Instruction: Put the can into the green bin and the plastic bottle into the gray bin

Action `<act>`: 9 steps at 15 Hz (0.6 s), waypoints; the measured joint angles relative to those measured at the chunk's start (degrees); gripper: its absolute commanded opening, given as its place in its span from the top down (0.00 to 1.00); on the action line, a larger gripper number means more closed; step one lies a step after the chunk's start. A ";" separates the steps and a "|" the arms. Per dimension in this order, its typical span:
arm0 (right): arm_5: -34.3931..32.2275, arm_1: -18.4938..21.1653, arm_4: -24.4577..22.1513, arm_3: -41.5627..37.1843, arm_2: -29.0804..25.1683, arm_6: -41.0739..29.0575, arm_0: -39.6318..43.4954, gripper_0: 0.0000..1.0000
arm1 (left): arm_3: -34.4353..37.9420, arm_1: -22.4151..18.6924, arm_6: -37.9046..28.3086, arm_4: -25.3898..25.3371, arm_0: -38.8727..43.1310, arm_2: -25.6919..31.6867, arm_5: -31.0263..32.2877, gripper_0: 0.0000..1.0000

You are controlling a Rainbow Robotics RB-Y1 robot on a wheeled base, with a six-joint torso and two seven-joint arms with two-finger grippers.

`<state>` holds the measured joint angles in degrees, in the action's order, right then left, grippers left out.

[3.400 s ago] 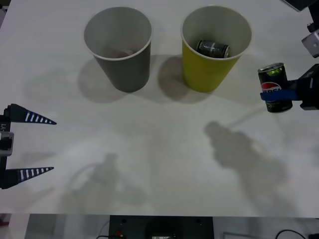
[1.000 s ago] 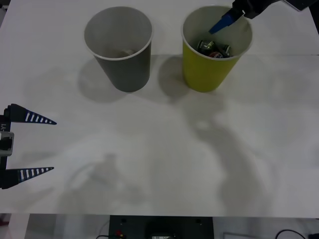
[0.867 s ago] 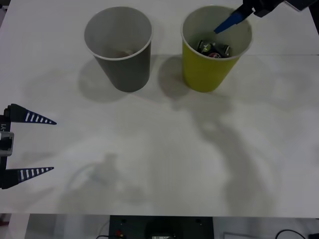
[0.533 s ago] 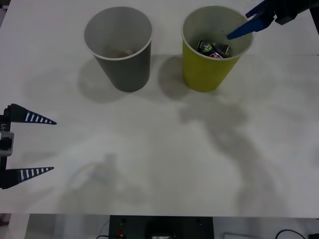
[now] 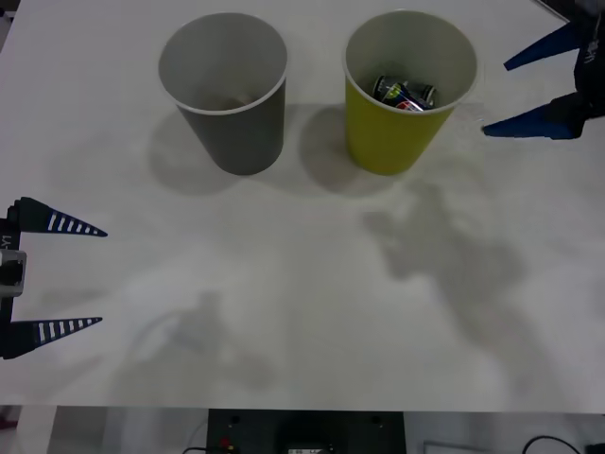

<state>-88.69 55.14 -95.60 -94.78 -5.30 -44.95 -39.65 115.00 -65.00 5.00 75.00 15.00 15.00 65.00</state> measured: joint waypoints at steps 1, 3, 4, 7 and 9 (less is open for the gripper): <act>0.00 0.17 0.43 -1.32 -1.64 2.07 2.49 0.00 | 0.00 0.00 0.00 0.00 0.00 0.00 0.00 0.00; 0.00 0.34 1.95 -3.18 -5.09 6.02 7.70 0.00 | 0.00 0.00 0.00 0.00 0.00 0.00 0.00 0.00; 0.01 0.37 2.54 -3.96 -6.53 8.06 9.91 0.00 | 0.00 0.00 0.00 0.00 0.00 0.00 0.00 0.00; 0.08 0.51 5.84 -4.42 -10.41 14.56 16.40 0.00 | 0.00 0.00 0.00 0.00 0.00 0.00 0.00 0.00; 0.08 0.60 8.16 -4.43 -12.32 18.83 20.33 0.00 | 0.00 0.00 0.00 0.00 0.00 0.00 0.00 0.00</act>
<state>-88.61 55.74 -87.44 -99.20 -17.61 -26.12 -19.32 115.00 -65.00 5.00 75.00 15.00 15.00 65.00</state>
